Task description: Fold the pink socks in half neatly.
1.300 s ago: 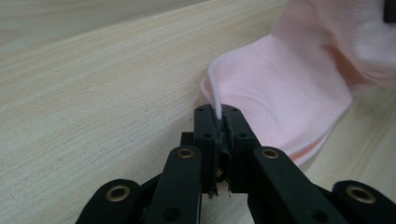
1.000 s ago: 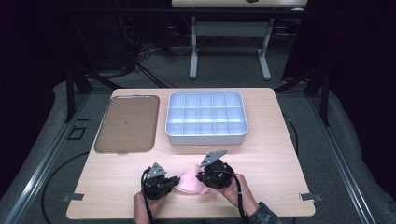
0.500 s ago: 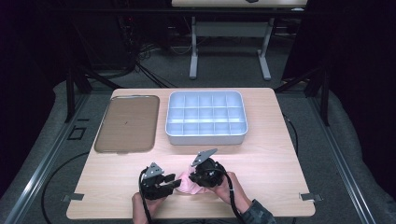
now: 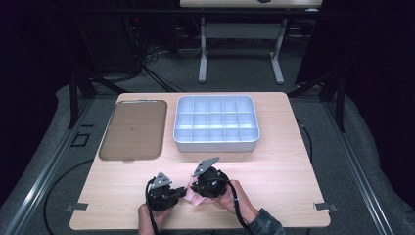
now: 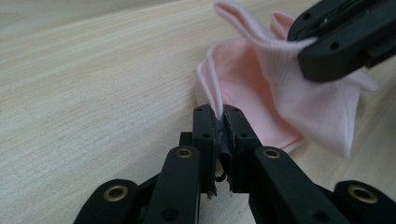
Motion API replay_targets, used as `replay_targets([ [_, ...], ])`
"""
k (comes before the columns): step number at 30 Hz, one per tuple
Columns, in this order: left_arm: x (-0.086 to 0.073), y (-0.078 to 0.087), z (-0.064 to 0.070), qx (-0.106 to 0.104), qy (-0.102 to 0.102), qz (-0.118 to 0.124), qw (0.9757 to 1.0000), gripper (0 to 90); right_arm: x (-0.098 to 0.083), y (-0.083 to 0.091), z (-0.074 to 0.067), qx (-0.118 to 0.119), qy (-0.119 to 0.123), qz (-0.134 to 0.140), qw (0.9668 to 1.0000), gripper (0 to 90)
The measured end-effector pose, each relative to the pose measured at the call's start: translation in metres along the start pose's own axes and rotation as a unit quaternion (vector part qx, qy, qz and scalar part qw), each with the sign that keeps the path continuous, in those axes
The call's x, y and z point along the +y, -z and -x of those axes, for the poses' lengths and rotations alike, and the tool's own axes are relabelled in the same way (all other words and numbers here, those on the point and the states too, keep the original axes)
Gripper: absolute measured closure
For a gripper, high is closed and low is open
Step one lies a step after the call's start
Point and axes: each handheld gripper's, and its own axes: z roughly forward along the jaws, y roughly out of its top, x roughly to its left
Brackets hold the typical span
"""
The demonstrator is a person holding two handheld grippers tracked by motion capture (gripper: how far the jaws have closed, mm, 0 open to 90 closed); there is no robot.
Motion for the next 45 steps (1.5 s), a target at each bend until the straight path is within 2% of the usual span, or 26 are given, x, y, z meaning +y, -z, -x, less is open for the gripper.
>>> replay_targets([
  [2,0.0,0.0,-0.001,-0.002,-0.001,0.002,1.0,84.6,0.002,-0.005,-0.002,0.01,0.008,-0.001,0.9999,83.1],
  [4,0.0,-0.001,0.0,-0.001,0.002,0.003,1.0,84.6,0.002,-0.012,-0.003,0.015,0.006,0.0,0.9999,82.4],
  [6,0.0,-0.001,0.0,-0.001,0.002,0.005,1.0,84.5,0.001,-0.014,-0.001,0.022,0.008,-0.003,0.9997,73.9],
  [7,0.0,-0.001,0.0,-0.001,0.003,0.004,1.0,84.5,0.0,-0.013,-0.001,0.028,0.002,0.008,0.9996,65.4],
  [8,0.0,-0.001,0.0,-0.001,0.003,0.004,1.0,84.4,-0.001,-0.01,0.001,0.037,0.001,0.016,0.9992,59.9],
  [9,0.0,-0.001,0.0,-0.001,0.003,0.004,1.0,84.3,-0.003,-0.004,0.003,0.035,-0.007,0.031,0.9989,58.4],
  [11,0.0,-0.001,-0.001,-0.001,0.003,0.005,1.0,84.3,-0.007,0.008,0.008,0.034,-0.009,0.042,0.9985,52.2],
  [12,0.0,-0.001,-0.001,-0.001,0.004,0.004,1.0,84.3,-0.011,0.015,0.01,0.031,-0.014,0.054,0.998,52.3],
  [13,0.0,-0.001,-0.001,-0.001,0.005,0.005,1.0,84.2,-0.015,0.023,0.013,0.023,-0.015,0.053,0.9982,52.1],
  [14,0.0,0.0,-0.001,-0.001,0.004,0.005,1.0,84.0,-0.021,0.029,0.016,0.006,-0.02,0.053,0.9984,52.3],
  [16,0.0,0.0,-0.001,0.001,0.005,0.006,1.0,83.3,-0.034,0.036,0.024,-0.027,-0.039,0.031,0.9984,53.8],
  [18,0.0,0.001,-0.002,0.001,0.011,0.007,0.9999,79.8,-0.047,0.035,0.03,-0.036,-0.053,0.007,0.9979,55.7],
  [19,0.001,0.002,-0.003,0.001,0.016,0.007,0.9998,74.7,-0.053,0.031,0.031,-0.046,-0.057,-0.009,0.9973,57.3],
  [20,0.001,0.003,-0.004,0.0,0.021,0.009,0.9998,70.6,-0.056,0.027,0.031,-0.049,-0.053,-0.021,0.9972,58.0],
  [23,0.003,0.016,-0.006,0.005,0.028,0.02,0.9994,65.7,-0.059,0.015,0.031,-0.061,-0.049,-0.045,0.996,61.3],
  [26,0.01,0.035,-0.005,0.01,0.027,0.04,0.9988,63.4,-0.06,0.012,0.029,-0.073,-0.04,-0.04,0.9957,64.6],
  [29,0.021,0.043,0.002,0.011,0.01,0.043,0.999,62.0,-0.06,0.012,0.028,-0.075,-0.043,-0.038,0.9955,62.9],
  [30,0.025,0.04,0.007,0.005,0.0,0.044,0.999,61.6,-0.06,0.013,0.027,-0.079,-0.043,-0.036,0.9953,61.2],
  [31,0.026,0.038,0.009,0.003,-0.003,0.041,0.9992,60.7,-0.06,0.016,0.024,-0.085,-0.043,-0.023,0.9952,59.0],
  [33,0.027,0.027,0.011,0.0,-0.013,0.022,0.9997,60.6,-0.061,0.023,0.02,-0.077,-0.042,-0.003,0.9961,58.5],
  [36,0.022,0.011,0.01,0.007,-0.018,-0.006,0.9998,61.8,-0.062,0.021,0.015,-0.069,-0.04,-0.011,0.9968,57.7],
  [38,0.018,0.005,0.008,0.011,-0.022,-0.016,0.9996,64.5,-0.063,0.016,0.015,-0.072,-0.034,-0.028,0.9964,59.5],
  [39,0.016,0.002,0.007,0.014,-0.022,-0.018,0.9995,66.9,-0.065,0.013,0.017,-0.075,-0.028,-0.034,0.9962,61.4],
  [41,0.012,0.001,0.005,0.013,-0.025,-0.017,0.9995,72.1,-0.067,0.014,0.017,-0.075,-0.032,-0.028,0.9963,71.5],
  [44,0.007,-0.001,0.004,0.013,-0.027,-0.015,0.9994,76.7,-0.07,0.015,0.019,-0.077,-0.039,-0.022,0.996,81.0],
  [45,0.006,-0.001,0.003,0.008,-0.024,-0.011,0.9996,77.3,-0.07,0.016,0.02,-0.076,-0.04,-0.021,0.9961,83.6],
])
